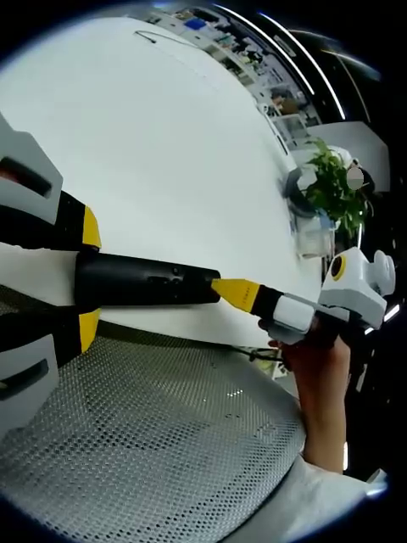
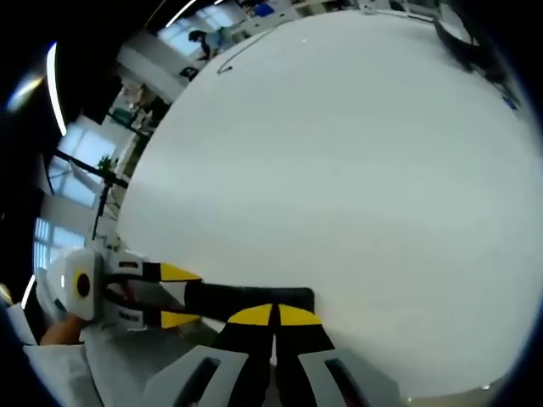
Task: Press the specified remote control buttons in sequence, fully releasing each button before pressing the next.
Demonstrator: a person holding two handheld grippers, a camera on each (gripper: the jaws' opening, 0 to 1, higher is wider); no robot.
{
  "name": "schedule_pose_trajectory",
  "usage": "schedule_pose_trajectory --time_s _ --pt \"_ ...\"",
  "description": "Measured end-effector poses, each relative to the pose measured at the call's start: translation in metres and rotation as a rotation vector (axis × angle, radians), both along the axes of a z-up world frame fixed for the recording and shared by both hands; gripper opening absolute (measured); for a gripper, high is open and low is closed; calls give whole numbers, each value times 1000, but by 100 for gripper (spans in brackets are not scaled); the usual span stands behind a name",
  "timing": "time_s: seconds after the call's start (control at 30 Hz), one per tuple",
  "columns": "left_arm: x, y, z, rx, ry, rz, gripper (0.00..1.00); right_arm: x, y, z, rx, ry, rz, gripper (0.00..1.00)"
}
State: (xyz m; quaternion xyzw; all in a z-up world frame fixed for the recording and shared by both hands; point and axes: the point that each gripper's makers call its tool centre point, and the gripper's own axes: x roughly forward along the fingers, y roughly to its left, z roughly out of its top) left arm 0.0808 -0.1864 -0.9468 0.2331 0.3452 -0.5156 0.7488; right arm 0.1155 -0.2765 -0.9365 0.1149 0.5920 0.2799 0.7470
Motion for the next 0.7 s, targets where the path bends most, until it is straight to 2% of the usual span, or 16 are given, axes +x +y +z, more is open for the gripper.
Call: schedule_pose_trajectory --time_s 0.7 --pt "1 0 0 0 1 -3 24 0 -1 -1 -23 -27 19 0"
